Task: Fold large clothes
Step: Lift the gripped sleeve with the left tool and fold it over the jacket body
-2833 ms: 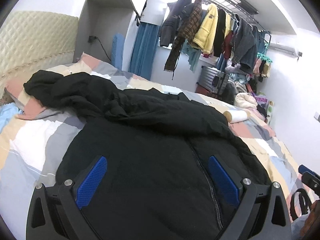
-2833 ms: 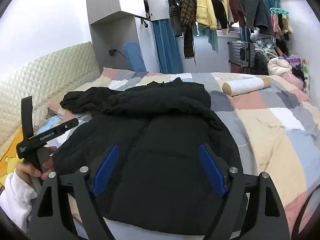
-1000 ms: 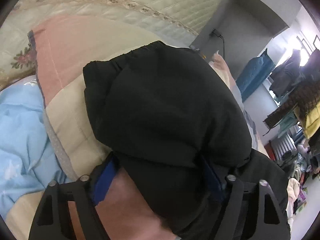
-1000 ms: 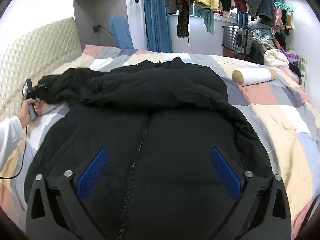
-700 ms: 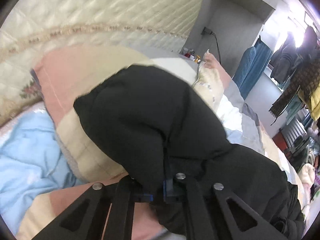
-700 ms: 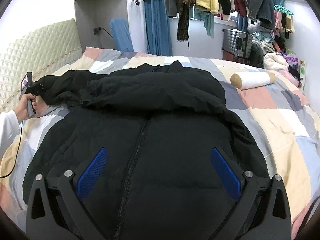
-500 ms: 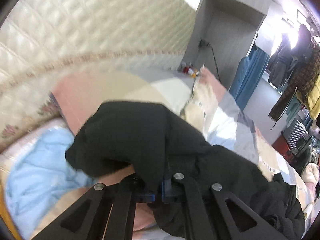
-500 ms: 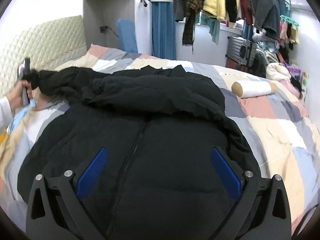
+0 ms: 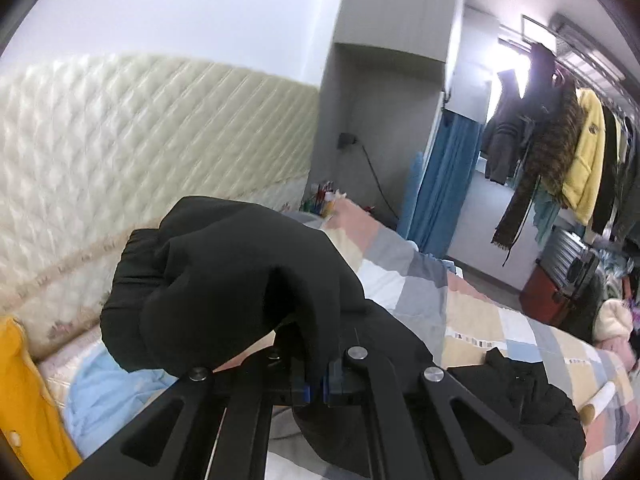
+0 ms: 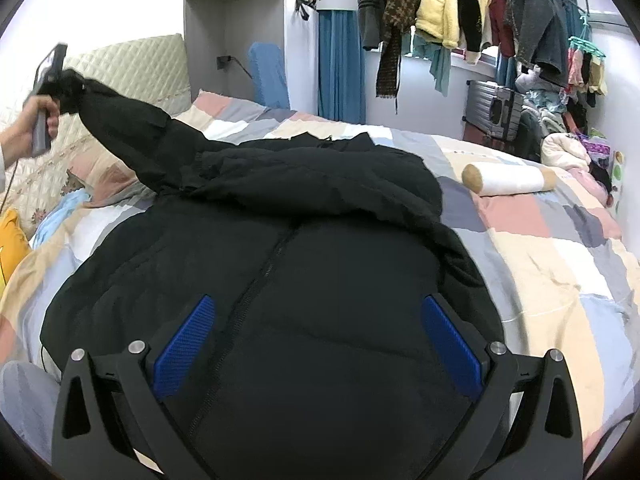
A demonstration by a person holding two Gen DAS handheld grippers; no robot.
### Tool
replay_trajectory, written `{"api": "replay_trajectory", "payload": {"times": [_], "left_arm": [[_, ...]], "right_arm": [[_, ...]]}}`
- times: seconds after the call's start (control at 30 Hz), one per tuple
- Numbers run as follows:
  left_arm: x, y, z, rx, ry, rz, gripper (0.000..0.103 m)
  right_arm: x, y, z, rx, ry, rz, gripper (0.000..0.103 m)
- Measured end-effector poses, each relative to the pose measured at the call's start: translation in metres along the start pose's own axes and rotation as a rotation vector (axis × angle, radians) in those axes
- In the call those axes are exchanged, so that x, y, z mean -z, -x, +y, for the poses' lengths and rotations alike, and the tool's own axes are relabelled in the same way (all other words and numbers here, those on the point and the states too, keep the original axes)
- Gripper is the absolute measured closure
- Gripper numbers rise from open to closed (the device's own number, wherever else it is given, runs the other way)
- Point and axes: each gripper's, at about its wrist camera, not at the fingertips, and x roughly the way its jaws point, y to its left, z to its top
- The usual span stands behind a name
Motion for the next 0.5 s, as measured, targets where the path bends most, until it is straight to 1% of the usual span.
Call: {"api": "replay_trajectory", "payload": {"times": [0.13,0.27,0.37,0.5], "left_arm": [[-0.013,0.030,-0.049,0.015,-0.050,-0.023,0.101],[-0.010,0.062,-0.103,0.038,-0.149,-0.057,0.101],[-0.008,0.084,-0.144,0.088,-0.180,-0.067,0.101],[0.002,0.107,-0.199,0.152,-0.223,-0.069,0.100]], "right_arm": [[0.003,0.012,-0.010,0.016,0.006,-0.029,0.000],[0.000,0.022,-0.027,0.022,-0.010,-0.062,0.000],[0.000,0.028,-0.037,0.009,-0.035,-0.084,0.000],[0.004,0.032,-0.048,0.021,-0.018,-0.105,0.000]]}}
